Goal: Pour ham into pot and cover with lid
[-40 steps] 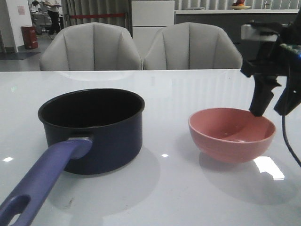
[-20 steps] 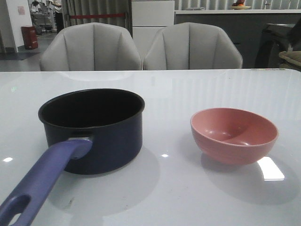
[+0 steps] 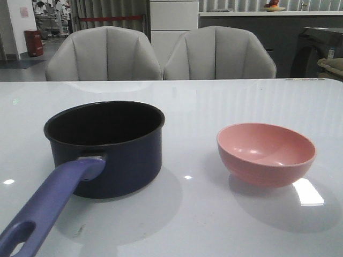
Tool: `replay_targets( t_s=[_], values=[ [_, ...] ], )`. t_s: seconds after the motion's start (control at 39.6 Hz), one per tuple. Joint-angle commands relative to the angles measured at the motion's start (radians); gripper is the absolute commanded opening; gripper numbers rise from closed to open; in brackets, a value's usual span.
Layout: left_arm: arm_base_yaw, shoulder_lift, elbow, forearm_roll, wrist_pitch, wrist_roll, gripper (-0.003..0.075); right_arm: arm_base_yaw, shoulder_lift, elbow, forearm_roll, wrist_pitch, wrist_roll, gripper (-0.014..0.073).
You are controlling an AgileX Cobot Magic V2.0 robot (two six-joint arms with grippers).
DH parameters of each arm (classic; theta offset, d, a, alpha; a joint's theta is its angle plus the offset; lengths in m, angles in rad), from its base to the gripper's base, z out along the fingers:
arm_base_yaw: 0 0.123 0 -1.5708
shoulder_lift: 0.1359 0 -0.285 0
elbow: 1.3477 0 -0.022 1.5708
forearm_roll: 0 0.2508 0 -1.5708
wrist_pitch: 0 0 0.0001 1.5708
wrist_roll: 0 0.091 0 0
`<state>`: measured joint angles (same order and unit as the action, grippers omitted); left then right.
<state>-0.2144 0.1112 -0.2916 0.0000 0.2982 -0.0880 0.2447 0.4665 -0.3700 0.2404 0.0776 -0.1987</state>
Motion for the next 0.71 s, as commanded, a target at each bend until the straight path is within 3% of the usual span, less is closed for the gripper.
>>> replay_targets(
  t_s=[0.0, 0.25, 0.48, 0.68],
  values=[
    [-0.006, 0.01, -0.027, 0.0, -0.081, 0.001, 0.0426, 0.005, -0.064, 0.041, 0.006, -0.108, -0.009, 0.0447],
    [-0.006, 0.01, -0.027, 0.0, -0.079, 0.001, 0.0426, 0.005, -0.122, 0.143, 0.006, -0.078, -0.009, 0.0415],
    [-0.006, 0.01, -0.027, 0.0, -0.079, 0.001, 0.0427, 0.005, -0.122, 0.145, 0.006, -0.088, -0.009, 0.0125],
    [-0.006, 0.01, -0.027, 0.0, -0.079, 0.001, 0.0426, 0.005, -0.122, 0.145, 0.006, -0.088, -0.009, 0.0143]
  ],
)
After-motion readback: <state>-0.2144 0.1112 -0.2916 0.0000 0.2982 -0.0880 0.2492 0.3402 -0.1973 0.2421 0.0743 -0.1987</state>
